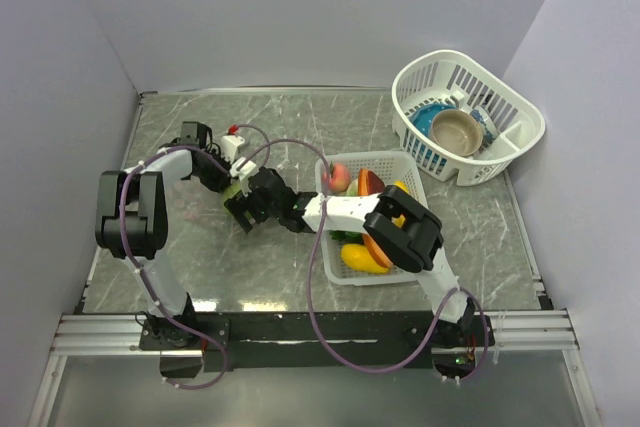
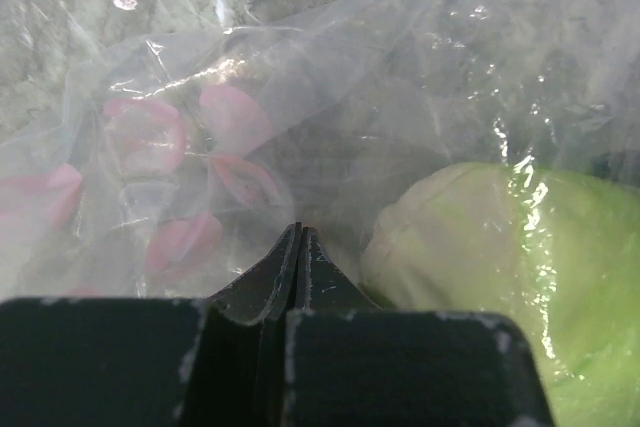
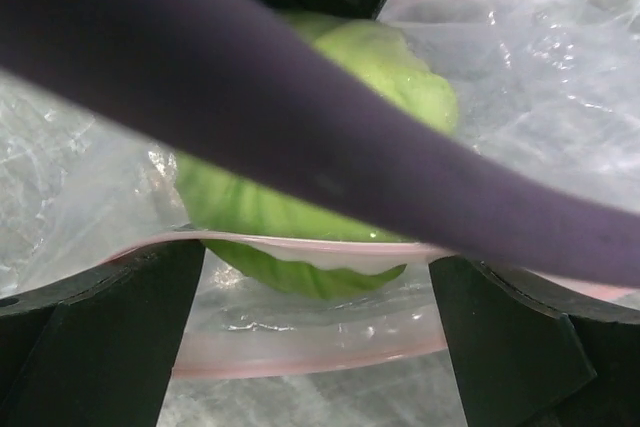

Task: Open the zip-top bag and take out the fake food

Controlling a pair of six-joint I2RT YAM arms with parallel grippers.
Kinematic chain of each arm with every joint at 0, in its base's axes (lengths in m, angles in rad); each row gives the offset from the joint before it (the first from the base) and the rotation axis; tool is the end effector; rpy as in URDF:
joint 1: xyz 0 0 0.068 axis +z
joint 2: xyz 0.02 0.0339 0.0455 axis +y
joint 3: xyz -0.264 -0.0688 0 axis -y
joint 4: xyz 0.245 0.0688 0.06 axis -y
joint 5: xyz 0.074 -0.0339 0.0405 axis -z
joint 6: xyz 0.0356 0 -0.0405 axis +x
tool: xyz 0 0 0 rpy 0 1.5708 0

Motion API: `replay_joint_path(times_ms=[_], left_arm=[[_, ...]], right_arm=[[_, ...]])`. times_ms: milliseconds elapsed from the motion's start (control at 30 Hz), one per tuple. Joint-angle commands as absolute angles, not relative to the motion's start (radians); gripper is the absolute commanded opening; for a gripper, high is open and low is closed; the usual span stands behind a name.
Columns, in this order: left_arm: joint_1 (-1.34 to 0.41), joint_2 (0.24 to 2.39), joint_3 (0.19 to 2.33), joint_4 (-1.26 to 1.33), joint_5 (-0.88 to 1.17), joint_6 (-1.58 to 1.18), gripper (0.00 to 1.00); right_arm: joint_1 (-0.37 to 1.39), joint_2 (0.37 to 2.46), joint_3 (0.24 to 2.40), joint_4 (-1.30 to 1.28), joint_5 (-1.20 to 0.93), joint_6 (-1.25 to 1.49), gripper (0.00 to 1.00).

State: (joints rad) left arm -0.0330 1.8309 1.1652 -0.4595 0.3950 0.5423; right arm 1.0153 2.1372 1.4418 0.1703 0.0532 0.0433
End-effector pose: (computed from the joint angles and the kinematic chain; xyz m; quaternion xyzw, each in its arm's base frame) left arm 0.3630 -0.0257 0.1681 0.3129 0.9047 -0.1306 0.2579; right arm 0.2563 0.4094 0.1705 -0.3928 0.7720 0.2322 0.4425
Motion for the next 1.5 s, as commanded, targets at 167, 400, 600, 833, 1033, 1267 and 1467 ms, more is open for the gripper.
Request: replay_joint_path(times_ms=[167,400,600,833,1033,1267,1467], left_arm=[[-0.074,1.807,1.169,-0.502,0.43,0.555,0.02],[-0.121,1.804,1.131,-0.503,0.445,0.557,0.02],[-0.152,1.822,1.106,-0.555,0.532,0.563,0.02],[-0.152,1.81,1.103,-0.597,0.584,0.577,0.02],[-0.089,1.796,1.163,-0.62,0.562,0.56,0.01],[-0.043,1.792,1.161,-0.562,0.407,0.511,0.01],[-0.037,1.784,1.131,-0.514,0.348,0.48,0.01]], right_arm=[[1.037,2.206,1.56,0.193,0.242,0.019,1.0],[1.04,2.284,1.664,0.155,0.209,0.018,1.0],[1.04,2.304,1.648,0.192,0.164,0.051,1.0],[1.034,2.254,1.571,0.218,0.091,0.061,0.65],[1.035,2.111,1.424,0.242,0.094,0.089,0.32],[1.063,1.898,1.235,0.233,0.114,0.1,0.34],[1.112,1.764,1.146,0.183,0.152,0.118,0.34]])
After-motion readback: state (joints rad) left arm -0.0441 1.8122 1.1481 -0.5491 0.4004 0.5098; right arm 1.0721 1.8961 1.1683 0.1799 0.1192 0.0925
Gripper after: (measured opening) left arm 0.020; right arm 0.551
